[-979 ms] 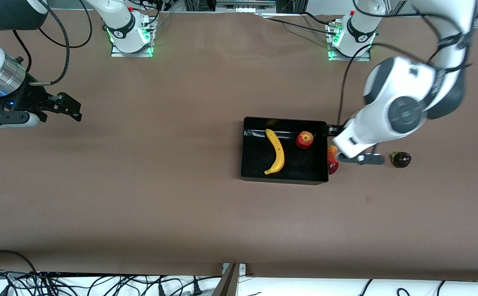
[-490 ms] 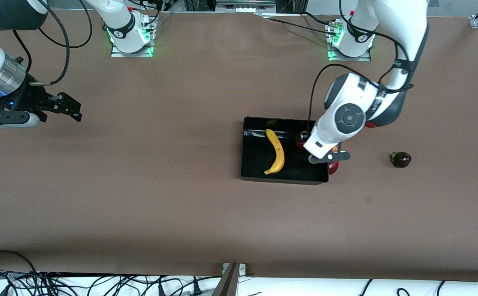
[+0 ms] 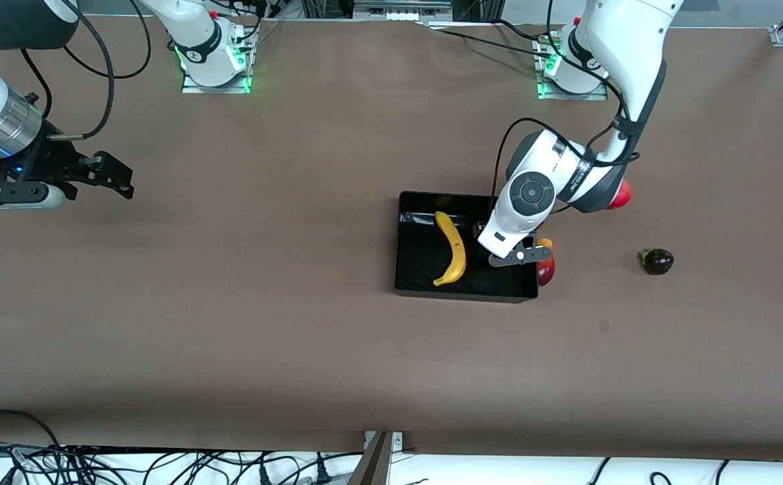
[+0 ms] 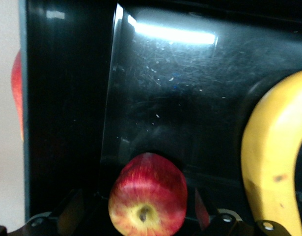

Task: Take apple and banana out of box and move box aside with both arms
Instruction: 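Grasp the red apple with the left gripper and lift it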

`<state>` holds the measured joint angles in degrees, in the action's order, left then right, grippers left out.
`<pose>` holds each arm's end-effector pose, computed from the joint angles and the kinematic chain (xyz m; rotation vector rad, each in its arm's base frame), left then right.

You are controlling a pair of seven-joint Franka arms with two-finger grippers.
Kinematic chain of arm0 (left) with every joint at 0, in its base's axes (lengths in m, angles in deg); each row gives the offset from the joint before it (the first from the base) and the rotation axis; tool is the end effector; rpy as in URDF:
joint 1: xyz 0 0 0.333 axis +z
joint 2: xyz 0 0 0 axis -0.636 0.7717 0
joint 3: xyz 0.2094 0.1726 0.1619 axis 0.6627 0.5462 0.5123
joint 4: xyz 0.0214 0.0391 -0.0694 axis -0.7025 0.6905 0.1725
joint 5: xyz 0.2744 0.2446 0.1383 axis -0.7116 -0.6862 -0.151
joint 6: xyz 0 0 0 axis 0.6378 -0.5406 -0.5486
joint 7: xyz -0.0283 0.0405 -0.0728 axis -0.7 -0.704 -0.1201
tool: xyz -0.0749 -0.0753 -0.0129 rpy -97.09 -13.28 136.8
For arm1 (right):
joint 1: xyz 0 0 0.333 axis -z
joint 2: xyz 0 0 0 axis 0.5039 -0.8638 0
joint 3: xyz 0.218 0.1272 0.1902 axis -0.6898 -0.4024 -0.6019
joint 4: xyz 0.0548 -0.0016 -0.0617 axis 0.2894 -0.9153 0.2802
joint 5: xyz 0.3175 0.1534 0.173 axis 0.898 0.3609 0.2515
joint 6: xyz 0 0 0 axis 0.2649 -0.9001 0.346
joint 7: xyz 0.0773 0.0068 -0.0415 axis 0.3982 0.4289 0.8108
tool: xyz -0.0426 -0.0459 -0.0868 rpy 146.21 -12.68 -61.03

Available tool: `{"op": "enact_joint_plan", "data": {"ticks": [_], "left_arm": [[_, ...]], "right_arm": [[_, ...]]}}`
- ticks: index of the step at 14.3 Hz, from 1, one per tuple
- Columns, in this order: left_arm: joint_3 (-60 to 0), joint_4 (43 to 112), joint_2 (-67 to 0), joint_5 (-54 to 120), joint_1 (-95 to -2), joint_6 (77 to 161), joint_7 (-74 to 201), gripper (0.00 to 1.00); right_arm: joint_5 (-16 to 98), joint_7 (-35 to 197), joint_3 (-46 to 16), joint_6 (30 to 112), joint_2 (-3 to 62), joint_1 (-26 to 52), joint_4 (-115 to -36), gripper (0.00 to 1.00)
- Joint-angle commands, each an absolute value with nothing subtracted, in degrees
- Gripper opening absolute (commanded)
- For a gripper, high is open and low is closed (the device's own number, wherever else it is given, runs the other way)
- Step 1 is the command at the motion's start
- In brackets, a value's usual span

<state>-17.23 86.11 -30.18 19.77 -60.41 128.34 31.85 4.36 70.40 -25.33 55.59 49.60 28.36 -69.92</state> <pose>0.5479 -0.2689 0.2202 -3.0151 -0.2440 0.2505 0.5816 0.0673 0.5767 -3.1261 -0.0343 -0.0771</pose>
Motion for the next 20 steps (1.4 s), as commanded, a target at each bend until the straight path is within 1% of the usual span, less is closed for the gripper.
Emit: {"op": "enact_joint_plan", "data": {"ticks": [1, 3, 4, 5, 6, 7, 8, 10, 11, 12, 14, 17, 18, 20], "left_arm": [[-16.95, 86.99, -28.34, 18.47, -61.11, 131.51, 28.71, 1.0], [-16.95, 86.99, -27.54, 18.39, -61.38, 131.87, 28.18, 1.0], [-16.95, 86.91, -27.8, 18.39, -61.38, 131.26, 28.0, 0.8], [-17.03, 86.9, -27.98, 18.39, -61.38, 130.65, 27.91, 0.51], [-16.95, 86.64, -28.07, 18.47, -61.38, 129.69, 28.0, 0.35], [-16.95, 86.47, -28.16, 18.39, -61.3, 129.07, 27.91, 0.32], [-17.03, 86.38, -28.24, 18.39, -61.29, 128.8, 27.82, 0.31], [-17.04, 86.03, -29.12, 18.82, -61.29, 128.71, 28.0, 0.16], [-17.12, 85.85, -29.99, 18.91, -61.29, 128.54, 28.0, 0.13], [-17.12, 84.89, -31.13, 19.0, -61.29, 126.27, 28.0, 0.13], [-17.12, 79.81, -32.98, 19.0, -61.29, 116.46, 28.09, 0.13], [-16.86, 67.35, -33.52, 19.0, -59.98, 98.71, 31.41, 0.14], [-16.69, 64.52, -33.52, 18.91, -58.67, 94.39, 34.73, 0.14], [-16.77, 64.22, -33.95, 18.91, -54.2, 91.98, 44.73, 0.15]], "right_arm": [[4.29, 69.71, -25.38, 55.42, 49.21, 28.24, -68.99, 1.0], [4.29, 69.71, -25.38, 55.42, 49.21, 28.15, -68.99, 1.0], [4.29, 69.71, -25.38, 55.42, 49.21, 28.23, -68.99, 1.0], [4.29, 69.71, -25.38, 55.34, 49.21, 28.24, -68.99, 1.0], [4.29, 69.71, -25.38, 55.33, 49.21, 28.24, -69.08, 1.0], [4.29, 69.63, -25.38, 55.33, 49.21, 28.24, -68.99, 1.0], [4.29, 69.71, -25.38, 55.25, 49.3, 28.24, -69.08, 1.0], [4.29, 69.71, -25.38, 55.07, 49.21, 28.24, -68.99, 1.0], [4.29, 69.71, -25.38, 55.07, 49.3, 28.24, -69.08, 1.0], [4.29, 69.71, -25.38, 54.98, 49.21, 28.24, -69.08, 1.0], [4.29, 69.71, -25.38, 54.98, 49.3, 28.24, -68.99, 1.0], [4.29, 69.71, -25.38, 54.98, 49.21, 28.24, -68.99, 1.0], [4.29, 69.71, -25.38, 55.07, 49.21, 28.24, -69.08, 1.0], [4.29, 69.71, -25.38, 54.98, 49.3, 28.24, -68.99, 1.0]]}}
